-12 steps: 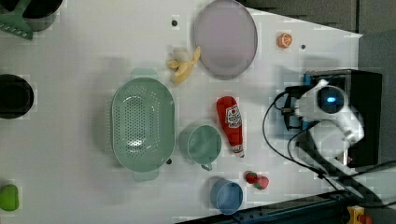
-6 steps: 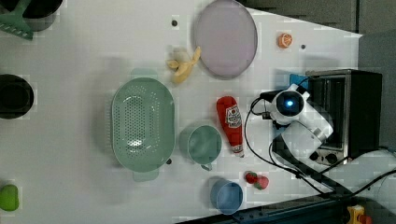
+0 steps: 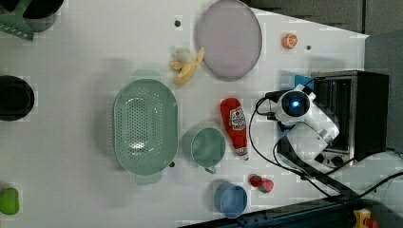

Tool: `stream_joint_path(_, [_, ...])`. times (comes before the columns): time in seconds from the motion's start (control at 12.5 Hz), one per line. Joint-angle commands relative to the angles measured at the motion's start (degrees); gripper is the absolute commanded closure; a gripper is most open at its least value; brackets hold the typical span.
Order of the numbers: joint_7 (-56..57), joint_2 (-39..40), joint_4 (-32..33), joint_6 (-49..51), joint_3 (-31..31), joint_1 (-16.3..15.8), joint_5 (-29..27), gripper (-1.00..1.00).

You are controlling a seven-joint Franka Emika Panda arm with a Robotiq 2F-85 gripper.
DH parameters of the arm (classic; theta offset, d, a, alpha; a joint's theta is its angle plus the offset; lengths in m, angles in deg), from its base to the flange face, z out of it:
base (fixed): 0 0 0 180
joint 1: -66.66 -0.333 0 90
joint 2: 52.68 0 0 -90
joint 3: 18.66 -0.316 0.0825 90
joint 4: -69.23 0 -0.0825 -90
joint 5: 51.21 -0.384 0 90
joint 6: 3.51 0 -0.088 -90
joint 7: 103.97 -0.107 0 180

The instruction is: Flap open oven.

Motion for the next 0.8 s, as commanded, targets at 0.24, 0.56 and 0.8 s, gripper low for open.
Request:
stream_joint_path(0.24, [-3.14, -11.39, -1.62, -2.51, 0.77, 0.15, -12.41, 0.65])
stream_joint_path(0.56, [-3.14, -21.29, -1.64, -0.91, 0.89, 0.84, -27.64, 0.65])
stream_joint_path(0.8, [-3.15, -28.34, -2.25, 5.63, 0.93, 1.17, -37.48, 0.65])
